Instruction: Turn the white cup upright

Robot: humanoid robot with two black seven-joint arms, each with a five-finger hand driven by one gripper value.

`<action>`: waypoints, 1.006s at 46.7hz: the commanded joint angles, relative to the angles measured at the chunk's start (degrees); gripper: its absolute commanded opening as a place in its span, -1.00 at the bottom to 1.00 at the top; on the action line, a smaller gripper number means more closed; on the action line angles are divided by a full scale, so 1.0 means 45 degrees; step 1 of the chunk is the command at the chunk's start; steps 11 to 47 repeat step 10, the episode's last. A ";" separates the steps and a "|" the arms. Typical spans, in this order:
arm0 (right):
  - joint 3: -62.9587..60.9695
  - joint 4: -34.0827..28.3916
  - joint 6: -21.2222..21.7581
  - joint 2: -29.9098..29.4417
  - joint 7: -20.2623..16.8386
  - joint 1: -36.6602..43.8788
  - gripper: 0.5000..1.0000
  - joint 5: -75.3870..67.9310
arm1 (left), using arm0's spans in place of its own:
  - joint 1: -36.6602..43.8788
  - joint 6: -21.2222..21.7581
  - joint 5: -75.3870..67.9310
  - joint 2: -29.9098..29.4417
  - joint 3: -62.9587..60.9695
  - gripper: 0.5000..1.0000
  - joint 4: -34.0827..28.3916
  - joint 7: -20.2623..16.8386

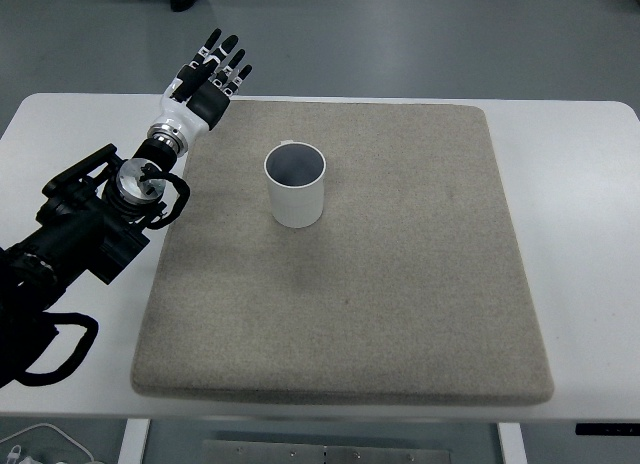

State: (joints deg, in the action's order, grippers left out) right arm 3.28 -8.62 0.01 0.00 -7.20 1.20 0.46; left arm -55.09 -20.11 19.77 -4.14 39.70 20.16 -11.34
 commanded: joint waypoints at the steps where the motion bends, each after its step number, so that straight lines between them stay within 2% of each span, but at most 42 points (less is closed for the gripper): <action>1: -0.0007 0.0001 -0.0002 0.0000 0.0000 0.0006 0.72 -0.0005 | -0.0004 0.0015 -0.0018 0.0001 0.0201 0.97 -0.0027 0.0001; 47: -0.0007 0.0001 -0.0002 0.0000 0.0000 0.0006 0.72 -0.0005 | -0.0004 0.0015 -0.0018 0.0001 0.0318 0.97 -0.0027 0.0001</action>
